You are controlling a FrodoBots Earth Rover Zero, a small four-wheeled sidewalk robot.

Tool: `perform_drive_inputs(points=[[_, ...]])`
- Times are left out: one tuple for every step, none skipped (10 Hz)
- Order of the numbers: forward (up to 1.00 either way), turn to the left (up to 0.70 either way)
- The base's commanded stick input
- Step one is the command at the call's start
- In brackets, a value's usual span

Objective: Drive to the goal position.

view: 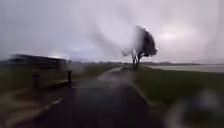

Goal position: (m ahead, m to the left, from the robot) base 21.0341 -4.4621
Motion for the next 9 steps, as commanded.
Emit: perform_drive_inputs(points=[[0.7,0.14],[0.7,0.14],[0.7,0.12],[0.7,0.06],[0.7,0.0],[0.7,0.0],[0.7,0.0],[0.7,0.0],[0.7,0.0]])
